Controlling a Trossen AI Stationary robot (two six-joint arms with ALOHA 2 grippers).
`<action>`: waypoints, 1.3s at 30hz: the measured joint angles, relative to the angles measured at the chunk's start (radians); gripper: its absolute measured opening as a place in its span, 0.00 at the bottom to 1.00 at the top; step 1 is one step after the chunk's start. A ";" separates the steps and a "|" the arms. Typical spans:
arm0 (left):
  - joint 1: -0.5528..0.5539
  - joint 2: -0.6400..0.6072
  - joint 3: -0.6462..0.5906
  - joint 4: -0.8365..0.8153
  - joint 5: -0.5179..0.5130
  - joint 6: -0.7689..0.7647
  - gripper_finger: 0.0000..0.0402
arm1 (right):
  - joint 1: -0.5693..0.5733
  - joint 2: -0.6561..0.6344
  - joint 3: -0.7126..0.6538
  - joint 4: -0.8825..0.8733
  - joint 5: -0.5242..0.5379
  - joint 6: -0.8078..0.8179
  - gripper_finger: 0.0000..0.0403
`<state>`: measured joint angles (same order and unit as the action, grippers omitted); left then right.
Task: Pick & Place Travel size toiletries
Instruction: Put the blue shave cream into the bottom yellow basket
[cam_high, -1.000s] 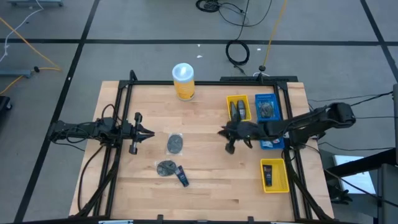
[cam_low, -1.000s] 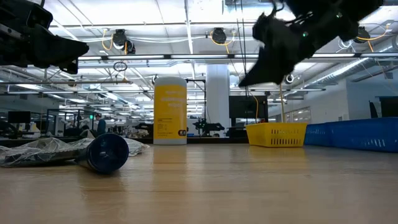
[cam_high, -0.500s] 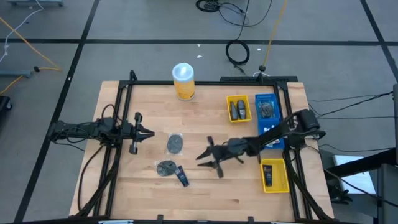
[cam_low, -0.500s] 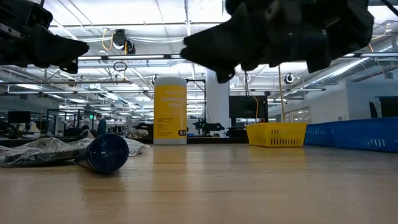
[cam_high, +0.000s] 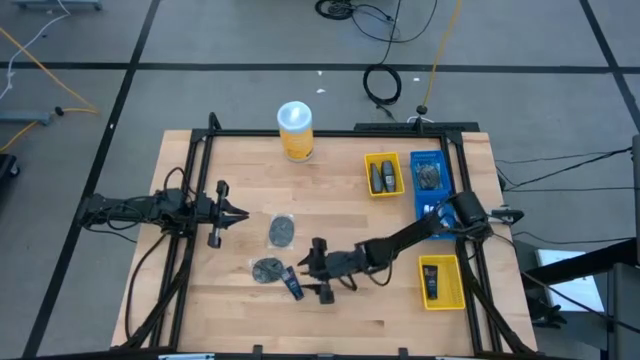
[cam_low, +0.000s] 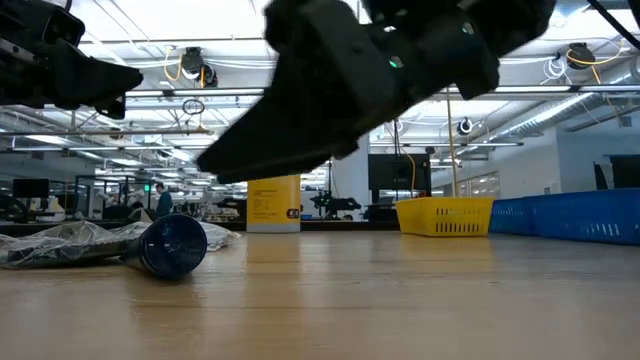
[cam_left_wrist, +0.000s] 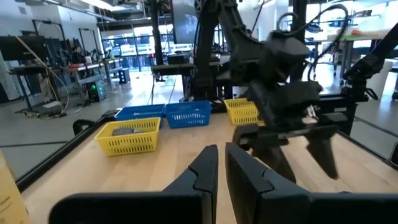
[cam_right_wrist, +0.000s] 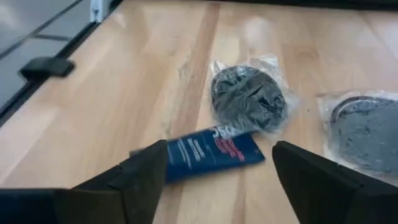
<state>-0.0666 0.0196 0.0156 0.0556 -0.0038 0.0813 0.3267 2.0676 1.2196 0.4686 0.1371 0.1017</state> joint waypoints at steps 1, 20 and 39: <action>0.000 0.000 0.000 0.001 0.000 0.000 0.08 | 0.008 0.012 0.021 -0.011 0.017 0.019 0.72; 0.000 0.000 0.000 0.000 0.002 0.000 0.08 | 0.121 0.178 0.214 -0.238 0.310 0.246 0.74; 0.000 0.000 0.000 0.000 0.002 0.000 0.08 | 0.071 0.162 0.212 -0.301 0.304 0.304 0.53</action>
<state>-0.0668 0.0196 0.0158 0.0557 -0.0021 0.0813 0.3978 2.2299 1.4315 0.1676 0.4415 0.4060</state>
